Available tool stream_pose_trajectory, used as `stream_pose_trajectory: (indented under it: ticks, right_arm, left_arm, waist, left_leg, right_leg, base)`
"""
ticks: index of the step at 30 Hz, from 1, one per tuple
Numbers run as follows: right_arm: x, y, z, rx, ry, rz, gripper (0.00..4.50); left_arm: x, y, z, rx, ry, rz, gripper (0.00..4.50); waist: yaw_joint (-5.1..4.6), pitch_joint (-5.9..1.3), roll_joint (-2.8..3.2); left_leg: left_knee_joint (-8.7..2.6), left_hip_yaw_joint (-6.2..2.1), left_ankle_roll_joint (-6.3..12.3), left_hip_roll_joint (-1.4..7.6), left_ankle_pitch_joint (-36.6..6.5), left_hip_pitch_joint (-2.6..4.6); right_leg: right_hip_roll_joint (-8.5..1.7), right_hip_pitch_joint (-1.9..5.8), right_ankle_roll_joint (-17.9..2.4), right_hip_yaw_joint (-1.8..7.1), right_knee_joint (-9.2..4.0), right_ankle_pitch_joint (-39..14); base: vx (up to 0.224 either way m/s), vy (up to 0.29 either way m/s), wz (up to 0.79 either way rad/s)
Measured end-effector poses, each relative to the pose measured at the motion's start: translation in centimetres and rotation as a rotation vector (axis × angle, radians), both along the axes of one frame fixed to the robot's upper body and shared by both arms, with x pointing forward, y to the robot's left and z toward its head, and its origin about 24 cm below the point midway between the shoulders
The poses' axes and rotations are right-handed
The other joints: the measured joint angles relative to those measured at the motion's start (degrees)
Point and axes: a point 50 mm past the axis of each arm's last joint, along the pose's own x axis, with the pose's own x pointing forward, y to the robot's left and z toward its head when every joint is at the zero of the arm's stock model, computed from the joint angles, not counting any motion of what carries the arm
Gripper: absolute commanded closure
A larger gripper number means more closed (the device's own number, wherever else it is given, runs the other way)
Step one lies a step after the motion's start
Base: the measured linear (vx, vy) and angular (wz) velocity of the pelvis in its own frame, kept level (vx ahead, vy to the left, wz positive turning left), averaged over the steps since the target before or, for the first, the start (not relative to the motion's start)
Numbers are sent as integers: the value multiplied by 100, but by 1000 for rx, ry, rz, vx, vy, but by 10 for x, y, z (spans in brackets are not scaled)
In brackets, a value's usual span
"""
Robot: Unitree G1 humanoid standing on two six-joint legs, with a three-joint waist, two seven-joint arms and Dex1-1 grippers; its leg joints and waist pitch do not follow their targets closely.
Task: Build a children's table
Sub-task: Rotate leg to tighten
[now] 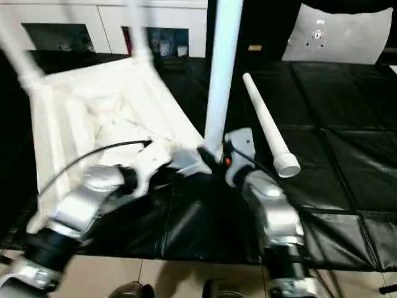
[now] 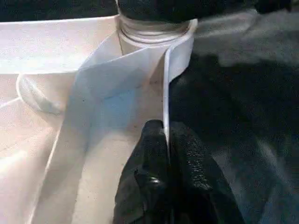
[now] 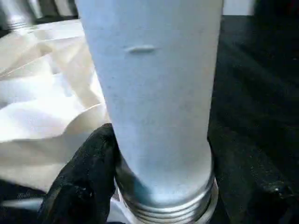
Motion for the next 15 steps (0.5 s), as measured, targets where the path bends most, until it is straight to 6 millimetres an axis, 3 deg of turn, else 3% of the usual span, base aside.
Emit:
stream_pose_trajectory:
  ticks: [1,4,6,9,14,15]
  right_arm:
    - [1,1,1,2,-2,-28,187]
    - [2,0,3,52,-3,-70,118]
    - [1,2,6,78,-9,-66,114]
    - [-2,1,6,52,-23,-20,75]
    - [-12,-10,3,-2,-51,137,52]
    - [-13,-11,2,-8,-53,158,28]
  left_arm:
    - [1,-3,1,-4,-3,15,450]
    - [1,-8,3,-4,-4,20,450]
    - [0,-8,5,14,-18,12,450]
    - [-1,-4,7,41,-29,-20,450]
    - [-3,13,7,76,-36,-81,450]
    - [-3,15,7,81,-35,-92,450]
  waist:
    - [4,0,0]
    - [16,-1,2]
    - [19,-2,5]
    - [2,-2,4]
    - [19,-1,3]
    - [19,-1,3]
  left_leg:
    - [0,0,2,0,2,4]
    - [-8,0,6,0,1,-14]
    - [-15,-1,40,0,17,-54]
    - [-24,-1,43,2,16,-66]
    - [-28,-1,43,5,16,-66]
    - [-25,-1,43,5,17,-66]
  right_leg:
    - [0,-10,3,0,0,3]
    - [0,-22,2,2,-5,7]
    - [0,-36,-28,0,-6,25]
    - [4,-50,-28,-1,-8,23]
    - [6,-51,-27,-3,-14,22]
    - [6,-50,-27,-3,-14,23]
  base:
    - [0,0,0]
    - [0,0,0]
    - [0,0,0]
    - [0,0,0]
    - [0,0,0]
    - [0,0,0]
